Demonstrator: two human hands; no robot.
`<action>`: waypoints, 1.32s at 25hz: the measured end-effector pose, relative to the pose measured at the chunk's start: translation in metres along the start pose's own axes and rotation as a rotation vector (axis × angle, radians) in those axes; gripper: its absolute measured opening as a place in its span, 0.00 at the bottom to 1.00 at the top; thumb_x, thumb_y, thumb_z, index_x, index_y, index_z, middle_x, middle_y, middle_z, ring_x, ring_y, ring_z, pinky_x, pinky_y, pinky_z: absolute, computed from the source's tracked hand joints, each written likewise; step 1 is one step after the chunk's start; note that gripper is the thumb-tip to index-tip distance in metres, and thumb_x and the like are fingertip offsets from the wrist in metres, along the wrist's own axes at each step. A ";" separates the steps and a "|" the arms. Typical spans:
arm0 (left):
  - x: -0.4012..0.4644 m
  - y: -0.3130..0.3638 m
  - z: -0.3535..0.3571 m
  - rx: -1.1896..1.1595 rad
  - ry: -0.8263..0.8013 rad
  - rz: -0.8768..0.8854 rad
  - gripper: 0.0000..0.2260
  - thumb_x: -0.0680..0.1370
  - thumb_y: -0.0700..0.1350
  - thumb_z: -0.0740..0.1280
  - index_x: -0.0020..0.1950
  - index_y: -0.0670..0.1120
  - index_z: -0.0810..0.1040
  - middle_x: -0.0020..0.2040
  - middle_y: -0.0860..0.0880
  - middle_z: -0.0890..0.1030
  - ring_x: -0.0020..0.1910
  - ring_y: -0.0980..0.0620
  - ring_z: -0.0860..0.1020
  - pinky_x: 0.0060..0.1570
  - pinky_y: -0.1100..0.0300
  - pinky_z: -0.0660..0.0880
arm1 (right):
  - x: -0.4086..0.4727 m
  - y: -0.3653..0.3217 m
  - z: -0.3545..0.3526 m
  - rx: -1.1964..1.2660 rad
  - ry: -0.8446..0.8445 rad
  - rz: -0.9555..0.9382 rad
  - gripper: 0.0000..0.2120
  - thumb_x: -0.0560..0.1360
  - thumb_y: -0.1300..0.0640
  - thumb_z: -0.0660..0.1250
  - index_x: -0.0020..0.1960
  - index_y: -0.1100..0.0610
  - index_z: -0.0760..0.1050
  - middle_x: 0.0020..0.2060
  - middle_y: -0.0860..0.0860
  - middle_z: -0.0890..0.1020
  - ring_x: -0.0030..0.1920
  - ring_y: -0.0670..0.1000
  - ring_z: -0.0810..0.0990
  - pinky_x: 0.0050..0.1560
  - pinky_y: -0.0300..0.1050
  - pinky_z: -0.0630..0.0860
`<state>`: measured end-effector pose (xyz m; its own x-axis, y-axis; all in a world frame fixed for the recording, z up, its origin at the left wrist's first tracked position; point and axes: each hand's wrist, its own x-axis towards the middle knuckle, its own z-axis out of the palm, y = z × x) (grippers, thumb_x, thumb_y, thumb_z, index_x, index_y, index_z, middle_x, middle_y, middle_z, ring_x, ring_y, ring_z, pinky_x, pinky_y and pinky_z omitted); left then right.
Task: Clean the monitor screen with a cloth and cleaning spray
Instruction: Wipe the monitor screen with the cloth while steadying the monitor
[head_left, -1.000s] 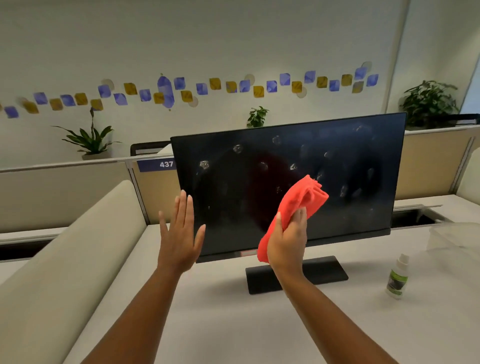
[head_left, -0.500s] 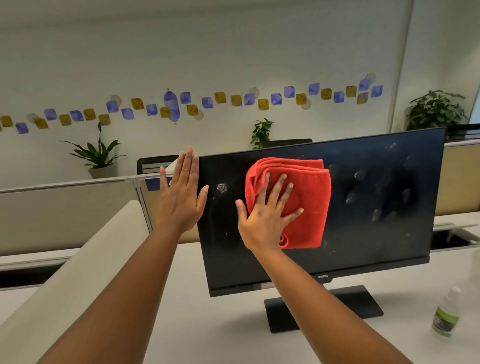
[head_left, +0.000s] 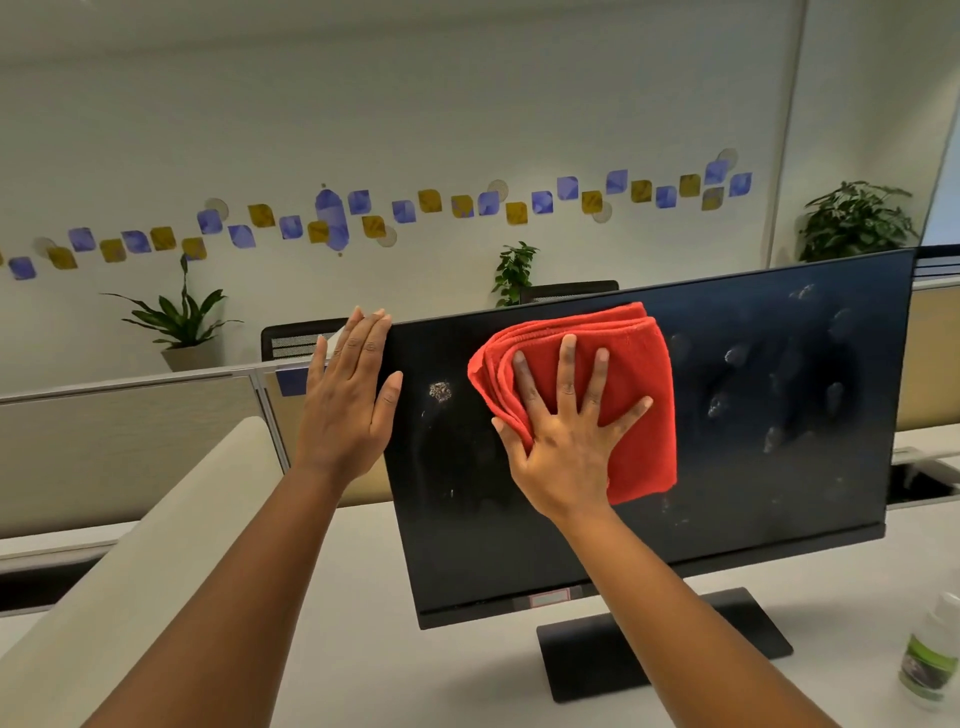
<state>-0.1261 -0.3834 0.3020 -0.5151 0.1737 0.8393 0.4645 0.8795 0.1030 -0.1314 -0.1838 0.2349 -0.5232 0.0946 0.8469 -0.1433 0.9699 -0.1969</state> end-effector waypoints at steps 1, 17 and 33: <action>0.003 -0.002 -0.002 -0.016 0.006 0.012 0.25 0.77 0.53 0.48 0.71 0.45 0.61 0.72 0.45 0.65 0.72 0.52 0.53 0.72 0.48 0.46 | 0.003 -0.005 0.004 0.003 0.010 -0.017 0.31 0.75 0.34 0.44 0.73 0.41 0.38 0.74 0.50 0.33 0.72 0.56 0.28 0.63 0.72 0.32; 0.014 0.004 -0.010 -0.093 0.038 -0.022 0.24 0.76 0.52 0.45 0.65 0.44 0.70 0.66 0.44 0.73 0.70 0.56 0.56 0.71 0.50 0.42 | -0.044 -0.038 0.039 -0.049 -0.055 -0.596 0.31 0.76 0.41 0.52 0.75 0.51 0.49 0.75 0.48 0.56 0.75 0.51 0.37 0.69 0.67 0.36; 0.012 0.011 -0.017 -0.037 0.079 -0.078 0.24 0.76 0.52 0.46 0.61 0.44 0.73 0.64 0.45 0.75 0.71 0.50 0.62 0.70 0.52 0.41 | -0.115 -0.004 0.053 -0.207 -0.190 -0.820 0.30 0.74 0.42 0.51 0.74 0.44 0.52 0.73 0.43 0.61 0.76 0.54 0.39 0.69 0.66 0.36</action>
<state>-0.1150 -0.3792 0.3221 -0.4929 0.0691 0.8673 0.4526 0.8717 0.1878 -0.1152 -0.2109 0.1119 -0.4558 -0.6736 0.5818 -0.3903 0.7387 0.5495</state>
